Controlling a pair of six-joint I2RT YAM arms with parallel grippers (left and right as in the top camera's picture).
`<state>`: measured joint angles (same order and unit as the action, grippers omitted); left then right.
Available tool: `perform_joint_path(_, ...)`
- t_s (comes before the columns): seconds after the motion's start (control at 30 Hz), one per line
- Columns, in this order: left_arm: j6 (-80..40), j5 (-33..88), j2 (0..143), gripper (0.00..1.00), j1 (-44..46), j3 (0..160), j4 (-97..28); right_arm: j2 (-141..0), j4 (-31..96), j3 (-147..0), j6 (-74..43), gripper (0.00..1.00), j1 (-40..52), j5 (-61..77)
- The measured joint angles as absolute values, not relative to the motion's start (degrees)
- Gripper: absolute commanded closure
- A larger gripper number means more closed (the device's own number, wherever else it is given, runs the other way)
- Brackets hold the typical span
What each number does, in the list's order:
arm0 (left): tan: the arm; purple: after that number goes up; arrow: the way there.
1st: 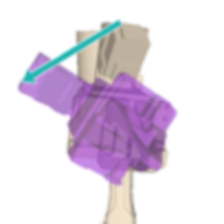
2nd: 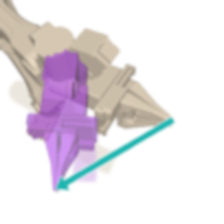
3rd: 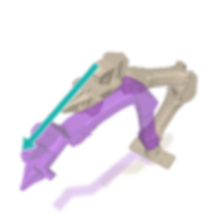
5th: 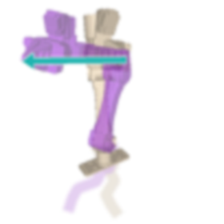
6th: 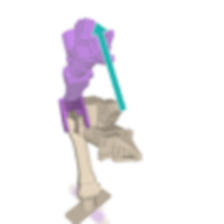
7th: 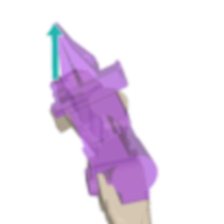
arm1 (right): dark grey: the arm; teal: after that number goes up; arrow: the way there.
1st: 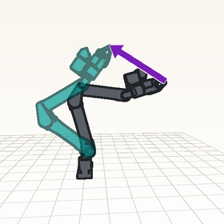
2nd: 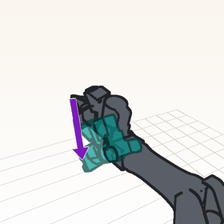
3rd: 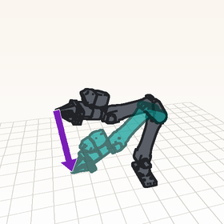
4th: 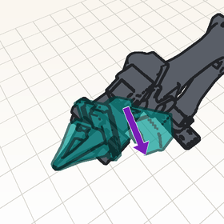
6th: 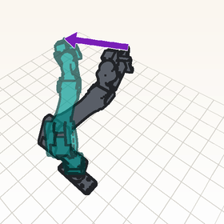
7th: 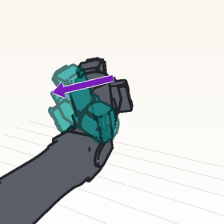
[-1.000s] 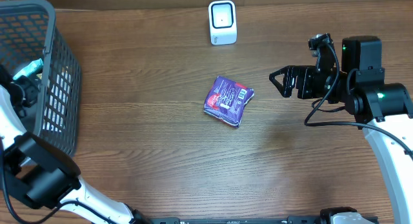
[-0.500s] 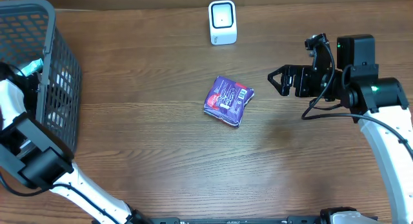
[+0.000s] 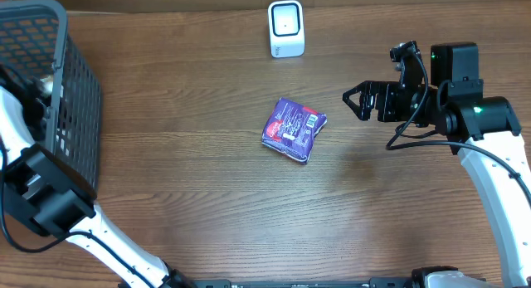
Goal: Scan the item barcode
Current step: 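Reach left gripper back into basket and grasp the white tube, then place the white tube beside the purple packet and release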
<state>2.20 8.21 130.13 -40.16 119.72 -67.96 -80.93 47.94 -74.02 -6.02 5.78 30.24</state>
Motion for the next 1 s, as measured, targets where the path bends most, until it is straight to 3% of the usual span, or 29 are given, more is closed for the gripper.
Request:
perform_joint_path(0.23,-7.4,6.8,119.7,0.96,-39.4,135.7,-71.7,-80.9,47.6,-74.0,-6.5,0.01,5.8,31.0)
perform_joint_path(0.4,-10.1,7.0,106.3,0.96,-33.6,139.9,-72.5,-80.9,47.5,-74.0,-7.1,0.01,5.8,31.2)
perform_joint_path(0.53,-10.7,8.1,99.7,0.96,-22.8,141.4,-78.7,-80.9,47.5,-74.0,-7.3,0.01,5.8,31.2)
perform_joint_path(0.7,-10.6,8.3,101.3,0.96,-5.7,137.3,-83.5,-80.9,47.5,-74.0,-7.3,0.01,5.8,31.3)
perform_joint_path(1.0,-10.3,7.8,117.6,0.96,14.4,112.1,-72.5,-80.9,47.6,-74.0,-7.5,0.01,5.8,31.2)
